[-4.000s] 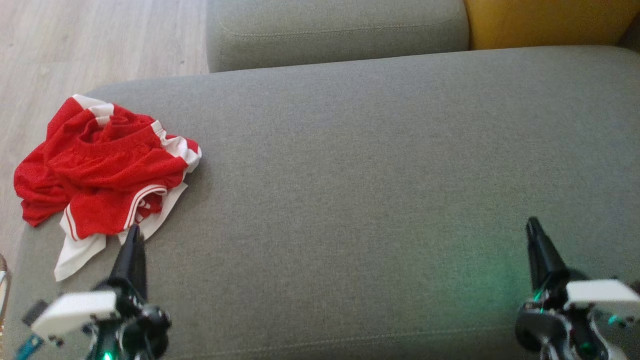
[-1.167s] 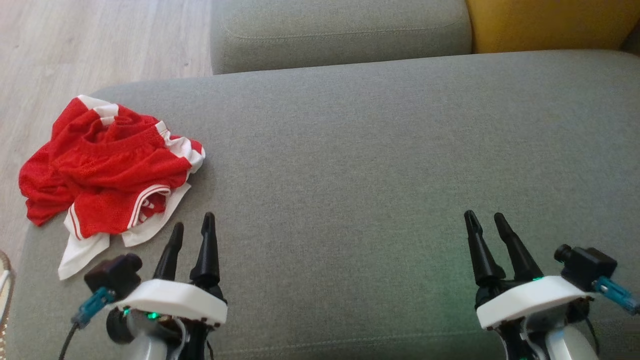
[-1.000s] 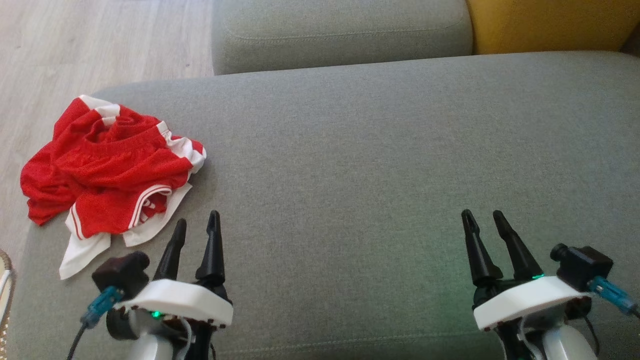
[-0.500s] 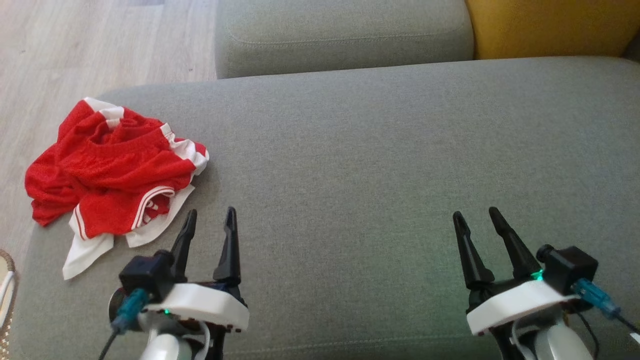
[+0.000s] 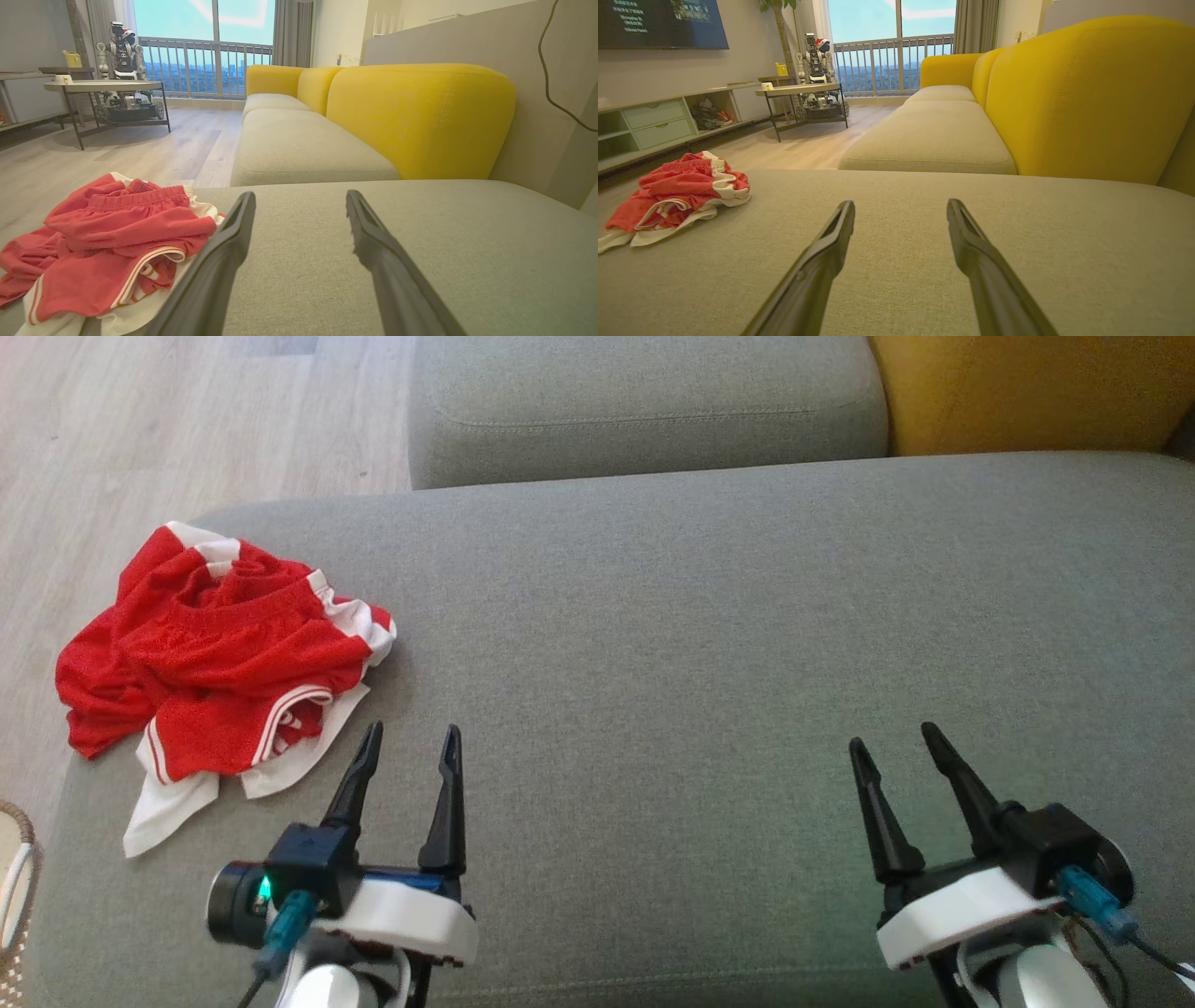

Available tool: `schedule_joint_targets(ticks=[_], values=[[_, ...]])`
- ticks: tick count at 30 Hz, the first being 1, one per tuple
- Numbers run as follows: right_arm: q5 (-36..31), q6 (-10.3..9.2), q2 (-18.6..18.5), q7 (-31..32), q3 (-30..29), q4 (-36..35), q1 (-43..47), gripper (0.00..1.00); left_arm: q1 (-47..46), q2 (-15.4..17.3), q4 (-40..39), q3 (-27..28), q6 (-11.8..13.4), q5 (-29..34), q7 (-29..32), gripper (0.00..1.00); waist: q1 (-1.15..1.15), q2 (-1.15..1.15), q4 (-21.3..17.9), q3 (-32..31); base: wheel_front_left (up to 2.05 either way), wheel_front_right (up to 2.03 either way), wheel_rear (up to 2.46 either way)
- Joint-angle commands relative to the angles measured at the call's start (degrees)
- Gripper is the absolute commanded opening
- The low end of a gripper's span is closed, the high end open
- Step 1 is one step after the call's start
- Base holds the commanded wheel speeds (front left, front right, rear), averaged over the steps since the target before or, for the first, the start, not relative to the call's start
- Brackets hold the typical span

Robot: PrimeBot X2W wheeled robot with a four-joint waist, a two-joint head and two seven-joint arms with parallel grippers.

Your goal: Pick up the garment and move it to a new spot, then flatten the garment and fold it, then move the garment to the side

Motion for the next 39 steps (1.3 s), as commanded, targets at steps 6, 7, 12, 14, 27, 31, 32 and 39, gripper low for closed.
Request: schedule_joint_targets(ticks=[6,7,12,14,27,31,32,39], values=[[-5.3,-0.01,-0.8,-1.8,-0.2,-1.7,-0.8,1.0,-1.9,-0.4,-0.6,2.4,0.2,3.6,-1.7,1.0,0.0,0.0,0.2,0.1,0.0,0.0,0.0],[-6.1,-0.01,-0.8,-2.0,-0.2,-1.7,-0.9,1.0,-1.9,-0.5,-0.5,2.6,0.2,4.1,-1.9,1.0,0.0,0.0,0.2,0.1,0.0,0.0,0.0],[-7.4,-0.01,-0.8,-2.3,-0.4,-1.9,-1.1,1.0,-2.0,-0.9,0.1,3.6,-0.4,4.9,-2.2,1.0,0.0,0.0,0.5,0.5,0.0,0.0,0.0],[-7.4,-0.01,-0.8,-2.3,-0.5,-1.9,-1.0,1.0,-2.0,-1.0,0.7,4.1,-0.6,4.7,-2.2,1.0,0.0,0.0,0.7,0.5,0.0,0.0,0.0],[-7.4,-0.01,-0.8,-2.3,-0.4,-2.6,-0.7,1.0,-2.8,-1.3,2.6,5.7,1.3,3.4,-2.2,1.0,0.0,0.0,9.2,0.7,0.0,0.0,0.0],[-7.4,-0.01,-0.8,-2.3,-0.1,-2.6,-0.6,1.0,-2.7,-1.4,2.5,6.1,2.2,2.6,-2.2,1.0,0.0,0.0,11.5,0.8,0.0,0.0,0.0],[-7.4,-0.01,-0.8,-2.3,-0.1,-2.6,-0.6,1.0,-2.6,-1.4,2.5,6.2,2.3,2.3,-2.2,1.0,0.0,0.0,12.3,0.8,0.0,0.0,0.0],[-7.6,-0.01,-0.8,-2.3,-0.3,-2.6,0.0,1.0,-2.4,-1.4,2.6,6.5,2.7,0.9,-2.2,1.0,0.0,0.0,18.2,1.1,0.0,0.0,0.0]])
